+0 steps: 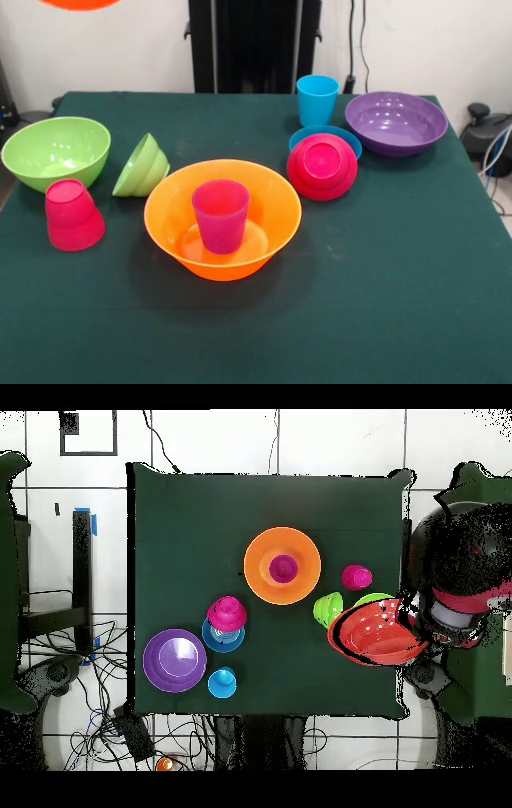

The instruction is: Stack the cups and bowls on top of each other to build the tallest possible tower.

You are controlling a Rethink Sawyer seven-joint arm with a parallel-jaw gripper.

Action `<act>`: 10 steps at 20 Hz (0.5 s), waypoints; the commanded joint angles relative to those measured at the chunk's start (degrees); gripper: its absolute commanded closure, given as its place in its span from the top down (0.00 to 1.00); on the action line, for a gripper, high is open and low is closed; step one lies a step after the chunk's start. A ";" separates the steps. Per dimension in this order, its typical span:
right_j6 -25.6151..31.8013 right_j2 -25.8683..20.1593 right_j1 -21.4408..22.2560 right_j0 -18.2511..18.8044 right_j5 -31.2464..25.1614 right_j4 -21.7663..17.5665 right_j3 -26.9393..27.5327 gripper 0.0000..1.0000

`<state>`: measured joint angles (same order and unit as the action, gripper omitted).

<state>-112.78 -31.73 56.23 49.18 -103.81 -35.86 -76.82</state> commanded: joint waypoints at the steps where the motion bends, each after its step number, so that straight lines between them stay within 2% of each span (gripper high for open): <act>1: 14.00 -2.29 1.47 3.47 0.41 8.35 -3.28 0.00; 3: 13.90 -2.60 1.26 4.10 2.99 8.71 -3.40 0.00; 5: 12.71 -3.40 0.29 5.05 11.58 10.24 -5.67 0.00; 6: 10.72 -4.49 -1.37 5.86 22.47 11.35 -8.13 0.00; 10: 7.94 -5.53 -2.86 6.80 36.18 12.76 -12.59 0.00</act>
<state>-112.78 -33.26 57.31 55.17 -91.81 -25.57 -78.13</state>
